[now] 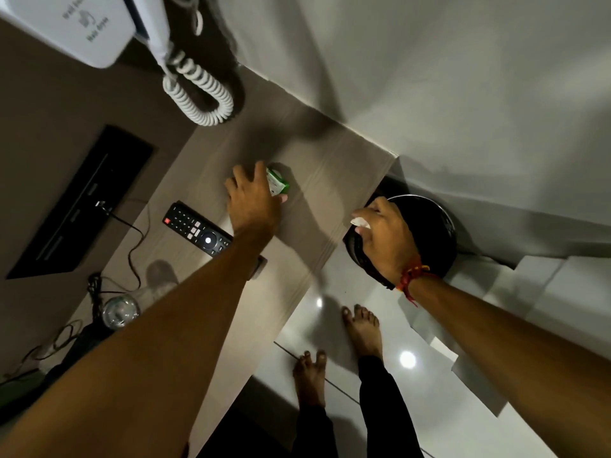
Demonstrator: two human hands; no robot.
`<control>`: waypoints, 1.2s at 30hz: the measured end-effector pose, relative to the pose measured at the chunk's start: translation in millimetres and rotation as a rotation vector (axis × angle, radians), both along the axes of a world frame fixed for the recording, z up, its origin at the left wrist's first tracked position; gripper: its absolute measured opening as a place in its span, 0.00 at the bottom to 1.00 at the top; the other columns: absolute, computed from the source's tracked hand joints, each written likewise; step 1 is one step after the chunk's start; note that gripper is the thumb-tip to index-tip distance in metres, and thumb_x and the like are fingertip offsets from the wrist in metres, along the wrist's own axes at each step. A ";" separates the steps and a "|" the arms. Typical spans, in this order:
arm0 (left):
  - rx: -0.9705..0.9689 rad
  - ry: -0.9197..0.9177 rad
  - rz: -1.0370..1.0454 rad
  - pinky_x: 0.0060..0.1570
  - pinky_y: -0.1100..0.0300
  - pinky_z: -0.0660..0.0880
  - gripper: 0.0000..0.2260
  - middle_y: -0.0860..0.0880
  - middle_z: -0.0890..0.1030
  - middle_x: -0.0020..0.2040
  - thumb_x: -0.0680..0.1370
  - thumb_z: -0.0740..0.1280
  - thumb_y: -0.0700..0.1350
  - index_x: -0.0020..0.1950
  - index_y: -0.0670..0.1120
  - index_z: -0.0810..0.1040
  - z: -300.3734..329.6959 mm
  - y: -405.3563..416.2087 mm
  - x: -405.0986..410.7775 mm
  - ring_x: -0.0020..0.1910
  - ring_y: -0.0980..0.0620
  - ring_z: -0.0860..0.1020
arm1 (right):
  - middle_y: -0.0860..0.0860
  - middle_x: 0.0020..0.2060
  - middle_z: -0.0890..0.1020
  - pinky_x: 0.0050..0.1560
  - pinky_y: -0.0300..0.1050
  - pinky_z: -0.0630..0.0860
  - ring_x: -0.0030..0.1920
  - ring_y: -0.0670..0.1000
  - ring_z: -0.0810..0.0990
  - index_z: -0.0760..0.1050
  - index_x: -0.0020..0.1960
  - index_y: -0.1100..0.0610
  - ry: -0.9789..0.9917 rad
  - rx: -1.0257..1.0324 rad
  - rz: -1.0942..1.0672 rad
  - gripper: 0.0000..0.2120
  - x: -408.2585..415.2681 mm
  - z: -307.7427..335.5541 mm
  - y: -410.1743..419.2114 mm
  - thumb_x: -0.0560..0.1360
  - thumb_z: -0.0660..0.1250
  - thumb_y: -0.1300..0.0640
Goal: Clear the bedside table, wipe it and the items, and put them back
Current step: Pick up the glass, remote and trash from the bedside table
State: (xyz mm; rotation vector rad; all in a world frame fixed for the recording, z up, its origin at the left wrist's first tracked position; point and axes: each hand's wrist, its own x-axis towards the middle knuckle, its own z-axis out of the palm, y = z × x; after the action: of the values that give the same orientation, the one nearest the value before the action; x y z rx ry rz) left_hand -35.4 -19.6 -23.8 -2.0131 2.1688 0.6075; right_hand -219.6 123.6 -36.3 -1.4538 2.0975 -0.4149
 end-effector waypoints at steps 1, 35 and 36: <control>0.018 -0.004 -0.022 0.68 0.39 0.71 0.30 0.40 0.65 0.75 0.77 0.74 0.49 0.75 0.49 0.67 -0.9 -0.7 -1.8 0.73 0.36 0.65 | 0.56 0.55 0.77 0.59 0.45 0.79 0.58 0.56 0.77 0.82 0.59 0.60 -0.005 -0.007 -0.020 0.13 -0.2 -0.5 1.2 0.75 0.72 0.66; -0.047 0.276 -0.243 0.58 0.50 0.80 0.21 0.42 0.76 0.64 0.81 0.67 0.54 0.70 0.44 0.72 -1.5 156.3 -28.5 0.61 0.44 0.77 | 0.59 0.71 0.72 0.71 0.55 0.71 0.70 0.61 0.71 0.69 0.75 0.59 0.194 0.145 0.016 0.25 -47.7 13.3 44.0 0.78 0.66 0.58; -0.068 0.299 -0.133 0.55 0.49 0.80 0.20 0.43 0.77 0.63 0.81 0.68 0.53 0.68 0.44 0.73 5.1 155.9 -15.5 0.59 0.44 0.78 | 0.59 0.69 0.73 0.69 0.56 0.73 0.68 0.62 0.73 0.70 0.74 0.59 0.211 0.112 0.077 0.25 -34.9 19.9 32.4 0.78 0.66 0.57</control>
State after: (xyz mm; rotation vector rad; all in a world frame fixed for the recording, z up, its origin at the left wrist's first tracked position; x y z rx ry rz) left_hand -50.9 136.3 -18.7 -1.8935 2.4984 0.8756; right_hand -254.5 155.9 -16.4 -1.5639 2.1790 -0.1157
